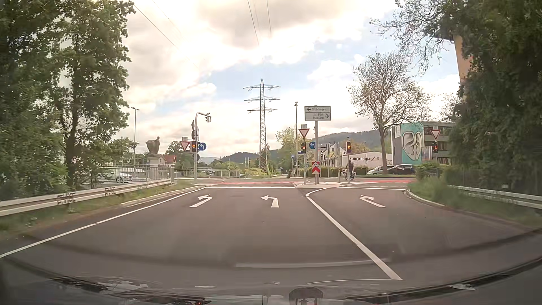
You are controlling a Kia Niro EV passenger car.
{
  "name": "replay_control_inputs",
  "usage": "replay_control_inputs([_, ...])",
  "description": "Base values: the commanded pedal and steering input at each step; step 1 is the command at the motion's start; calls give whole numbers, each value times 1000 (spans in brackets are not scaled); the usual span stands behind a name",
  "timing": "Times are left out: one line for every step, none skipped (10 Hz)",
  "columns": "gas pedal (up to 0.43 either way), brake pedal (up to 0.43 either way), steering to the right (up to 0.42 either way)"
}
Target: Follow the waypoints while adhering to traffic rules and regulations
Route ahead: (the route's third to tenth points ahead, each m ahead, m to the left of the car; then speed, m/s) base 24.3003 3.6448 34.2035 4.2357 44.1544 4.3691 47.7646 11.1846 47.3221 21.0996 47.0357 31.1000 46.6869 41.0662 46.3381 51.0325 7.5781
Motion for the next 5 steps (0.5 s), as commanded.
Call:
replay_control_inputs([0,207,-6])
replay_control_inputs([0,213,-3])
replay_control_inputs([0,213,-2])
replay_control_inputs([0,220,-2])
replay_control_inputs([0,220,-2])
